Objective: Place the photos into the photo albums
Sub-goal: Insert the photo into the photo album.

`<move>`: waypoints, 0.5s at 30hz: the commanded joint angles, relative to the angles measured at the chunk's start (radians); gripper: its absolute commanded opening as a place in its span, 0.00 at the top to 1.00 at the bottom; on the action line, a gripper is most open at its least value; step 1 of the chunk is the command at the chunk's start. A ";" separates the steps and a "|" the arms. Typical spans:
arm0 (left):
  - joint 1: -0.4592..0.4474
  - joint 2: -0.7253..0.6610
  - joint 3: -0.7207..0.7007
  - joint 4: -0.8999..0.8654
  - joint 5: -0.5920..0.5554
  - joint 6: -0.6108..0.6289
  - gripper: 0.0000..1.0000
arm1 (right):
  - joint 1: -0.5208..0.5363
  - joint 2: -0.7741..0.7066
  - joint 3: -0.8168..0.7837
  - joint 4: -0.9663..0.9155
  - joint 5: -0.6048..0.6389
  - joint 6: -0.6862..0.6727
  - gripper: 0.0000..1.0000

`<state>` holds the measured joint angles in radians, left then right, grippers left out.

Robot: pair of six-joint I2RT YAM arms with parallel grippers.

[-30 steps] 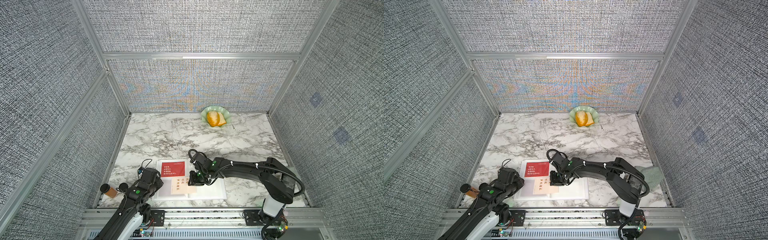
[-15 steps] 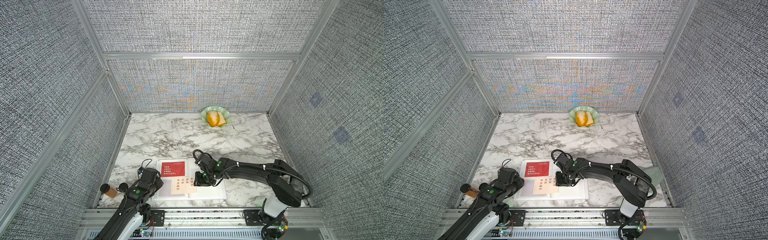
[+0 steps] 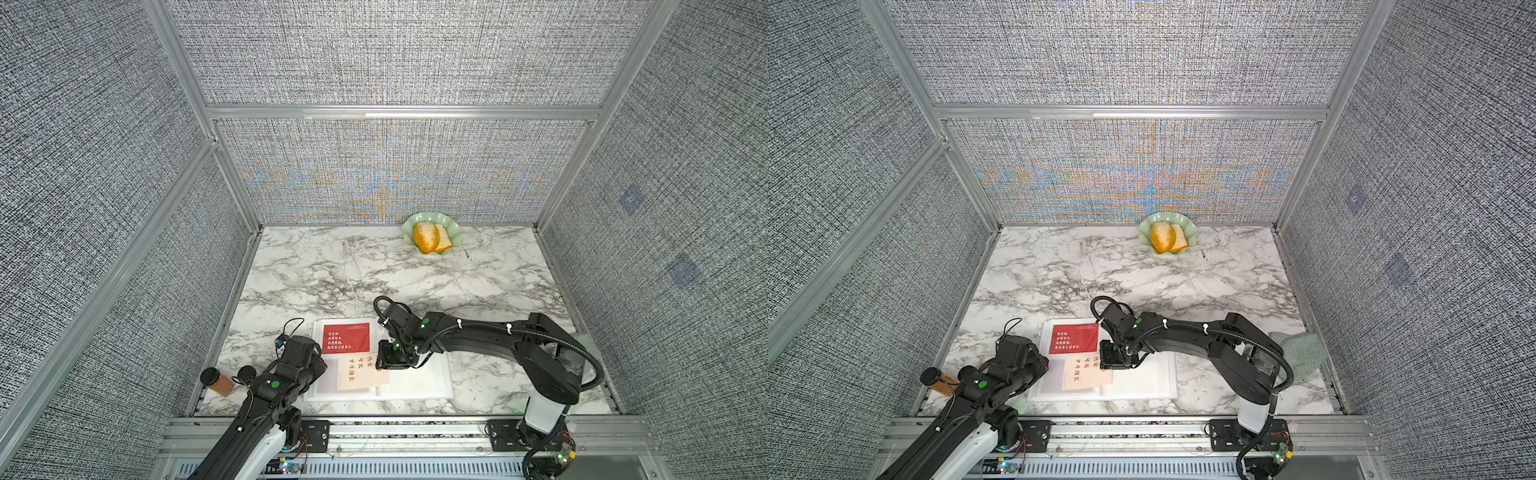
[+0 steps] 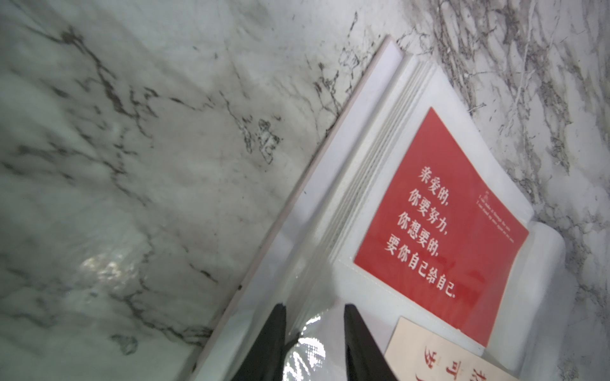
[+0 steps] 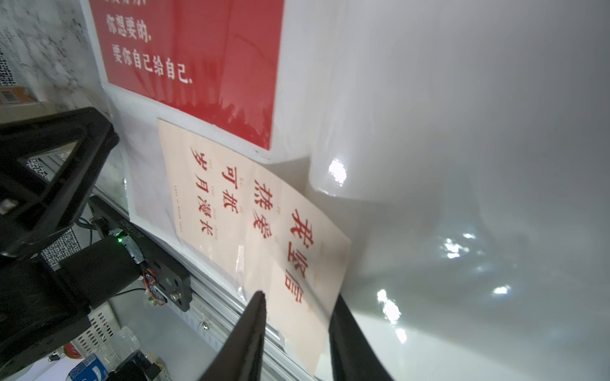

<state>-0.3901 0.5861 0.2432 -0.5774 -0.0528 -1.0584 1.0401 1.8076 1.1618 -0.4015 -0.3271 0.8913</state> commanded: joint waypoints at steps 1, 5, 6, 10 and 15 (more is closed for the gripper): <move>0.000 0.002 0.004 -0.015 -0.017 -0.005 0.67 | 0.008 0.023 0.027 0.003 -0.021 -0.011 0.65; 0.001 0.002 0.004 -0.015 -0.019 -0.006 0.67 | 0.017 0.057 0.059 0.006 -0.046 -0.018 0.65; 0.000 0.003 0.004 -0.016 -0.021 -0.005 0.67 | 0.019 0.064 0.068 0.007 -0.051 -0.021 0.65; 0.000 0.004 0.006 -0.018 -0.022 -0.007 0.67 | 0.026 0.094 0.102 0.011 -0.076 -0.033 0.65; 0.000 0.004 0.007 -0.018 -0.024 -0.007 0.67 | 0.028 0.134 0.128 0.037 -0.128 -0.037 0.65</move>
<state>-0.3901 0.5903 0.2432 -0.5777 -0.0601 -1.0588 1.0664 1.9320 1.2793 -0.3916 -0.4084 0.8642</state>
